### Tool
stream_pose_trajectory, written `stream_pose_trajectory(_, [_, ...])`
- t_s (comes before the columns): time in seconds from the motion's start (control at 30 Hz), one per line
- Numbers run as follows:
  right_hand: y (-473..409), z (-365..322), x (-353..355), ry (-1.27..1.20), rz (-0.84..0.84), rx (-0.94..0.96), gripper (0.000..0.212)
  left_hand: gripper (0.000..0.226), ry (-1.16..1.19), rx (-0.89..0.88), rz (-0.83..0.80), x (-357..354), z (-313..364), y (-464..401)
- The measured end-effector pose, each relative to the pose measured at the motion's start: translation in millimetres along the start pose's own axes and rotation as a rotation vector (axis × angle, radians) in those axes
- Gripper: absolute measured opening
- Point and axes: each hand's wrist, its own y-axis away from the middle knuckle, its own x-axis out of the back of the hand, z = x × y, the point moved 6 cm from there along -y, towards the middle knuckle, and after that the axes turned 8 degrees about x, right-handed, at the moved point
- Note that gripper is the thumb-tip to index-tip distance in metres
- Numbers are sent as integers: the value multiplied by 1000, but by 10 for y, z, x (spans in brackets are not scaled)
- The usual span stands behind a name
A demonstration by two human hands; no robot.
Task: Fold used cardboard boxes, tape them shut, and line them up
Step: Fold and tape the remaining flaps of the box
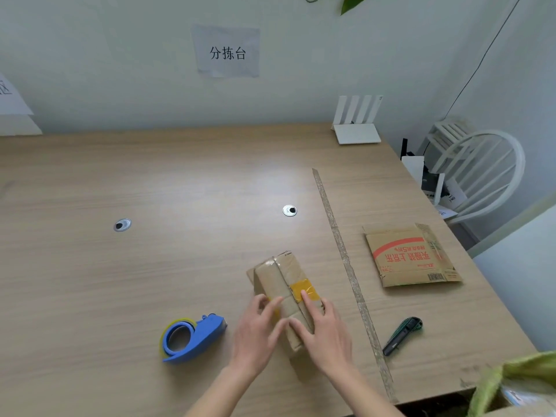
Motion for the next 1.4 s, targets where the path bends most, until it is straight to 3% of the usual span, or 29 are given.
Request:
stream_pose_trajectory(0.13, [-32, -274, -165, -179, 14, -49, 53, 68, 40, 72, -110, -116, -80, 155])
stream_pose_trajectory(0.27, [-60, -222, -270, -246, -76, 91, 60, 71, 87, 78, -143, -13, -128, 129])
stream_pose_trajectory(0.5, [-92, -251, -191, -229, -110, 98, 60, 68, 68, 105, -165, 80, -139, 65])
stream_pose_trajectory(0.6, [-71, -245, -115, -230, -87, 119, 59, 68, 13, 124, -92, 251, -413, 87])
stream_pose_trajectory(0.73, [-56, -289, -56, -197, -2, 149, 56, 86, -89, 280, 120, 489, -951, 204])
stream_pose_trajectory(0.83, [-25, -354, -102, -164, -28, 167, 58, 93, -88, 376, 76, 488, -1221, 316])
stream_pose_trajectory(0.97, [-42, -446, -154, -212, -37, 167, 51, 78, -67, 322, 39, 415, -1206, 336])
stream_pose_trajectory(1.1, [-81, -522, -150, -370, 12, 131, 56, 77, -127, 401, 8, 418, -1244, 288])
stream_pose_trajectory(1.27, [-150, -515, -120, -320, 39, 124, 62, 88, -235, 435, -39, 419, -1524, 346])
stream_pose_trajectory(1.4, [-153, -389, -157, -276, -9, 104, 61, 77, -382, 378, -111, 420, -1691, 401])
